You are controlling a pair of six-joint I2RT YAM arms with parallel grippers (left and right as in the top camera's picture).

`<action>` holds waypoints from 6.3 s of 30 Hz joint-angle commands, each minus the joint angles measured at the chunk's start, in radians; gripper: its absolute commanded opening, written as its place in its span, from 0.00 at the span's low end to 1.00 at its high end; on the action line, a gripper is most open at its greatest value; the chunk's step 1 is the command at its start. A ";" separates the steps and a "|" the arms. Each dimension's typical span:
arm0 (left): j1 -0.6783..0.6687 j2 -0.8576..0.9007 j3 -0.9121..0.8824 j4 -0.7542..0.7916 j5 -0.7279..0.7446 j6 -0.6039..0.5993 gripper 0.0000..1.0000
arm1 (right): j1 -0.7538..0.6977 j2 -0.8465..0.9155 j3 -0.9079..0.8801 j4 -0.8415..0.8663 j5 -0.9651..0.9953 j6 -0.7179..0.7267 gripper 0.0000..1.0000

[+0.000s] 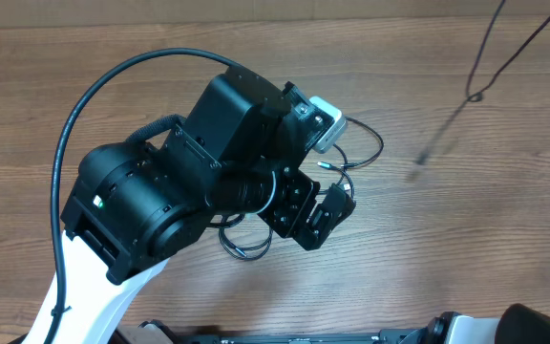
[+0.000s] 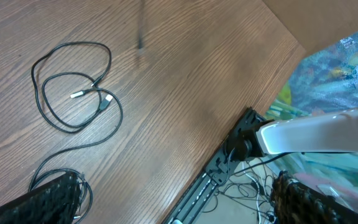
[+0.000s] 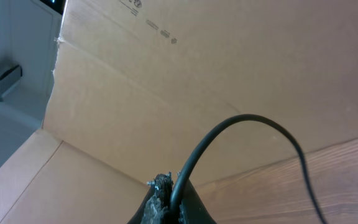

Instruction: Untangle cables

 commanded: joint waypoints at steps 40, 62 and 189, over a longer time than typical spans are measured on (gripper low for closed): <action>-0.002 0.038 0.014 -0.027 -0.012 -0.011 1.00 | -0.130 0.352 -0.019 -0.388 0.705 -0.382 1.00; -0.002 0.039 0.014 -0.045 -0.013 -0.011 1.00 | -0.090 0.355 -0.019 -0.545 0.345 -0.559 1.00; 0.005 0.108 0.014 -0.038 -0.508 -0.280 0.99 | -0.056 0.435 -0.041 -1.011 0.962 0.749 1.00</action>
